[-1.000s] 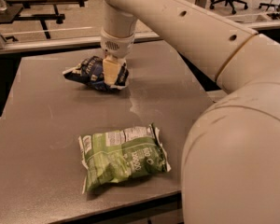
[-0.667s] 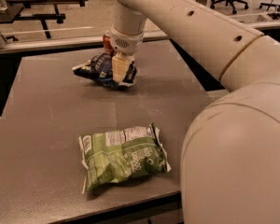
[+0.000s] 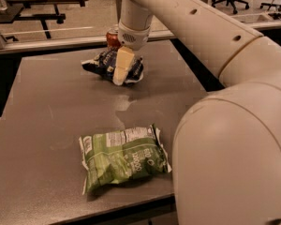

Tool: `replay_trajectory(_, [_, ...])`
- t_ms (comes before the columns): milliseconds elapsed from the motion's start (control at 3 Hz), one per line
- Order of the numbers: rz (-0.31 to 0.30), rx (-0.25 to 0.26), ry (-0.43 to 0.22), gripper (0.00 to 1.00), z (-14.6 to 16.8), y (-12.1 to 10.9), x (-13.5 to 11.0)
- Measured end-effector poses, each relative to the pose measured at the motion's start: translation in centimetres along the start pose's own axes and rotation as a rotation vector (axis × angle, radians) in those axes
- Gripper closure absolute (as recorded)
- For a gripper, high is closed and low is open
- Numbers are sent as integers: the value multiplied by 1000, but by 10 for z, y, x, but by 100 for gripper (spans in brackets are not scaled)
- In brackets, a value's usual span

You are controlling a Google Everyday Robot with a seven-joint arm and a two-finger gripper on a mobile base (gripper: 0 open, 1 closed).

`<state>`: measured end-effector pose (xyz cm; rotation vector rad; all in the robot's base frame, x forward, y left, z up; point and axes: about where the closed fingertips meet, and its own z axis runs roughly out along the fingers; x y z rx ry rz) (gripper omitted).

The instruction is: Move blue chip bag near coke can

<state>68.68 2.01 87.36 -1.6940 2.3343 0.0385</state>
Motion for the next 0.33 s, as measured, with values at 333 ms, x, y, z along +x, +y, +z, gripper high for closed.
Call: replay_trajectory(333, [0,0,0,0,0,0,0])
